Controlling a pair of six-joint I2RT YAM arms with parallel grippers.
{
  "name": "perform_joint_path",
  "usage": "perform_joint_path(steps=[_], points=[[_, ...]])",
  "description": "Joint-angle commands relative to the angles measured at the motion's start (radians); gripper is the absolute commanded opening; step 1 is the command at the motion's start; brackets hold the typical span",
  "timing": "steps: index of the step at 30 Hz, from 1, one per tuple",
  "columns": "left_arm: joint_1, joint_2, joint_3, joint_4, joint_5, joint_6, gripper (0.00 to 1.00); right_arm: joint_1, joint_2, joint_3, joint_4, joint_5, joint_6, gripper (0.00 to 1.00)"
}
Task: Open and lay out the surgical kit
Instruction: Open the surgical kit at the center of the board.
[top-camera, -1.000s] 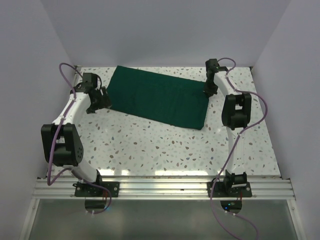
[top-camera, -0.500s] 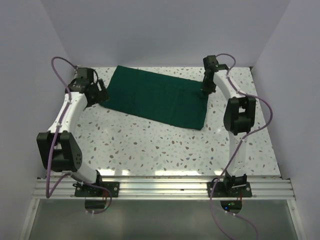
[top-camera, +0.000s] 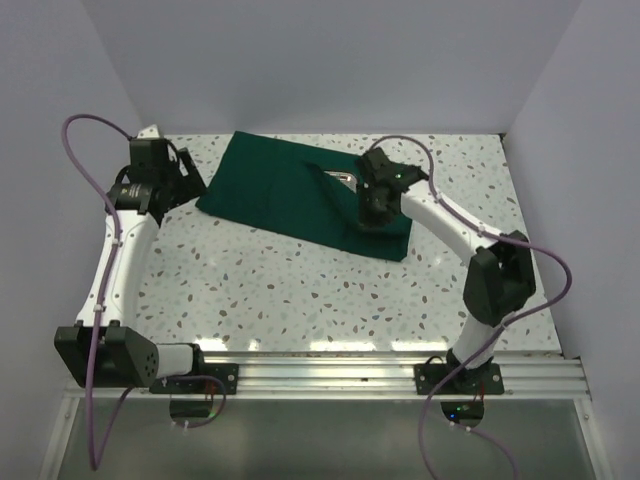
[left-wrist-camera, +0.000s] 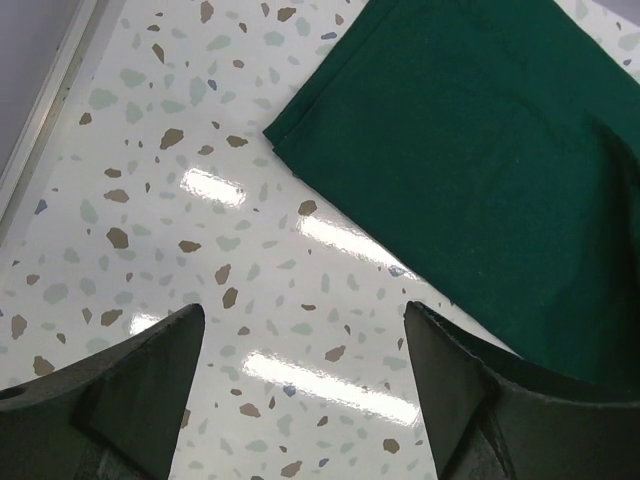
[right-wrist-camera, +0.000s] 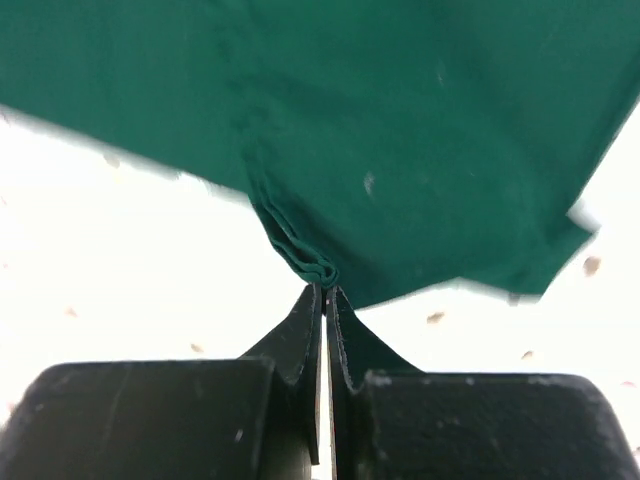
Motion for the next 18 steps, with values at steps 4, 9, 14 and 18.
perform_joint_path(steps=[4,9,14,18], points=[[-0.004,-0.106,0.010,-0.095,-0.037,-0.070,0.85,0.204,-0.408,-0.422,-0.014,-0.088,0.130,0.00],[-0.005,-0.155,0.038,-0.176,-0.062,-0.100,0.85,0.312,-0.834,-0.758,-0.085,-0.152,0.294,0.00],[-0.005,-0.253,0.030,-0.244,-0.068,-0.131,0.85,0.314,-1.056,-0.909,-0.184,-0.196,0.292,0.09],[-0.004,-0.316,0.006,-0.281,-0.065,-0.145,0.86,0.314,-1.093,-0.877,-0.290,-0.203,0.248,0.98]])
